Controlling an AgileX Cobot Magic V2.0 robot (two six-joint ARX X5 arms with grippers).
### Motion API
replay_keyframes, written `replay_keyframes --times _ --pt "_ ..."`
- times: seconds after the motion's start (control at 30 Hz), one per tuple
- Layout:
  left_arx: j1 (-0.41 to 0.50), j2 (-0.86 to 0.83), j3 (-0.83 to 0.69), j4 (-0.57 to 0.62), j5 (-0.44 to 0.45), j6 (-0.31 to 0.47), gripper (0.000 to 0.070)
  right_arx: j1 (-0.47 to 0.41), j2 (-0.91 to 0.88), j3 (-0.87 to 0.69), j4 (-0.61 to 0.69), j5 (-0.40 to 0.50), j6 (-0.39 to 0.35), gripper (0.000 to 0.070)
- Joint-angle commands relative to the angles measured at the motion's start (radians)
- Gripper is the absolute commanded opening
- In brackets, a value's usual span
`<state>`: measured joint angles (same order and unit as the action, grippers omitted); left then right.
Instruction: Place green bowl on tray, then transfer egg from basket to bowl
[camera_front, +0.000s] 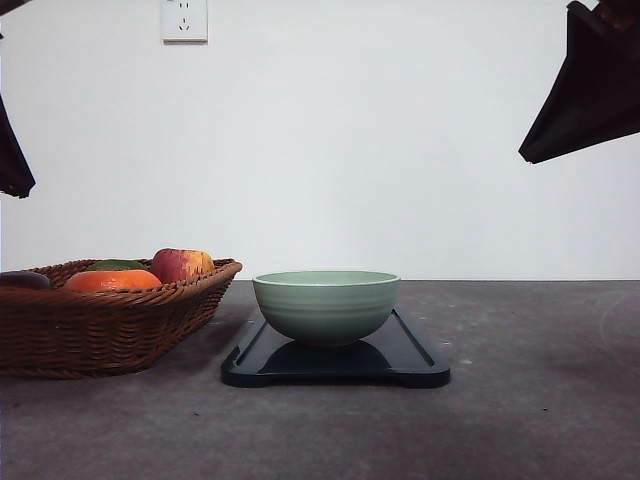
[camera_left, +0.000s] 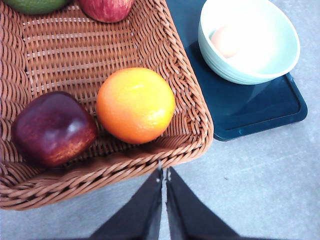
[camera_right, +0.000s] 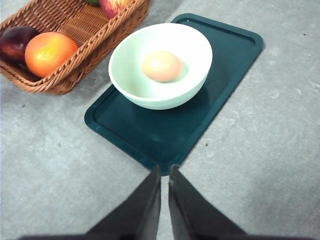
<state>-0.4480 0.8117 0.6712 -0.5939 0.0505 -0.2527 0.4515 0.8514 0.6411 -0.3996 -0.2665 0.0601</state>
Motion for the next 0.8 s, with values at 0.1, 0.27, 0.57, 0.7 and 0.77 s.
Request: replay_keyframes --times 0.1,0.27,0.57,0.7,0.77 --pt "-0.004 0.005 0.006 0.011 0.001 -0.001 0.0 0.006 0.003 0.006 0.011 -0.002 0.008 0.0016" --pt "0.011 -0.016 0.005 0.011 -0.01 0.078 0.0 0.006 0.003 0.006 0.011 -0.002 0.007 0.0017" --pt "0.253 -0.278 -0.223 0.221 -0.01 0.133 0.0 0.006 0.003 0.006 0.011 -0.002 0.007 0.0017" --pt "0.334 -0.457 -0.362 0.282 -0.01 0.2 0.0 0.006 0.003 0.006 0.011 -0.002 0.007 0.0016" --pt "0.356 -0.546 -0.417 0.285 -0.01 0.229 0.0 0.006 0.003 0.006 0.011 -0.002 0.007 0.0016"
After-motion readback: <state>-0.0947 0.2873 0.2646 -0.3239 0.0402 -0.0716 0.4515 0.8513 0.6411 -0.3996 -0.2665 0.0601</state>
